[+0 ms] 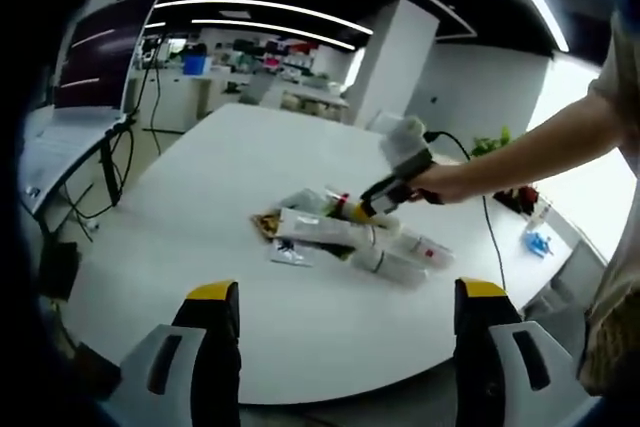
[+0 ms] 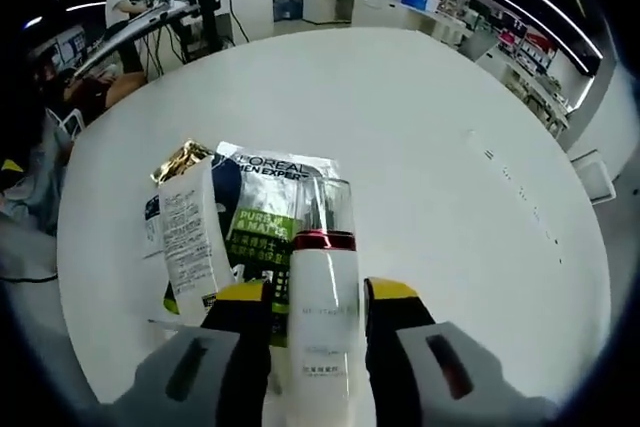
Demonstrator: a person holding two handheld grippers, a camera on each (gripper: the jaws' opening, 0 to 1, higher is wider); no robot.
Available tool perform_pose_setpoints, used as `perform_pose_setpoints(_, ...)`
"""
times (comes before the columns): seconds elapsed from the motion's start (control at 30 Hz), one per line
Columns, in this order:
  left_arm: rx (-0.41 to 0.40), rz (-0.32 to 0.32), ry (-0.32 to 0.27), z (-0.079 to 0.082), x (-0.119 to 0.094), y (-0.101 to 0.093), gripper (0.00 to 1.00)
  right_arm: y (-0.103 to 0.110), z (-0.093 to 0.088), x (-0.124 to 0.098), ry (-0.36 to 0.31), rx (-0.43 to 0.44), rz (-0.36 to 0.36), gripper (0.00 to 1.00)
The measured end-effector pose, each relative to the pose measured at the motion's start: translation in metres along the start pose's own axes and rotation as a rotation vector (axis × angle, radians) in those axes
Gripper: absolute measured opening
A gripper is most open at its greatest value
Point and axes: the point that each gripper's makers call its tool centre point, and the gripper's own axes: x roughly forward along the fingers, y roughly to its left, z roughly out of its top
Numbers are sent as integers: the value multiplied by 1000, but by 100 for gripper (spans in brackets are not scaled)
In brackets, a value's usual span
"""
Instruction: Arrange the skincare products in the storage area until every visible bottle or jar stands upright without overlapping.
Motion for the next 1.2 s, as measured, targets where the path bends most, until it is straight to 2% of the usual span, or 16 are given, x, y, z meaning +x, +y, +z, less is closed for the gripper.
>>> perform_pose_setpoints(0.07,-3,2,-3,1,0,0,86,-2,-8,2,35,-12,-24,31)
perform_pose_setpoints(0.17,-7,5,-6,1,0,1,86,-4,-5,3,21,-3,-24,31)
perform_pose_setpoints(0.23,-7,4,-6,1,0,1,85,-4,-4,2,8,-27,-20,30)
perform_pose_setpoints(0.3,-4,0,-6,1,0,1,85,-6,-5,2,34,13,-15,29)
perform_pose_setpoints(0.4,6,-2,-2,1,0,0,85,-10,-5,2,40,-3,-30,27)
perform_pose_setpoints(0.5,8,0,-4,1,1,0,85,-7,-3,-3,35,-56,-29,26)
perform_pose_setpoints(0.57,10,2,-7,2,1,0,85,-9,2,-11,9,-63,-32,26)
perform_pose_setpoints(0.63,8,1,-9,2,1,0,85,-13,8,-21,-31,-21,-38,26)
perform_pose_setpoints(0.77,11,-7,-12,3,1,-2,85,-23,12,-36,-73,3,-59,26)
perform_pose_setpoints(0.97,25,-14,-13,3,0,-4,84,-25,15,-65,-148,48,-82,26)
perform_pose_setpoints(1.1,34,-28,-7,2,0,-7,84,-21,15,-88,-191,46,-103,26)
perform_pose_setpoints(1.2,34,-36,-5,2,-1,-8,84,-21,18,-105,-247,81,-111,26)
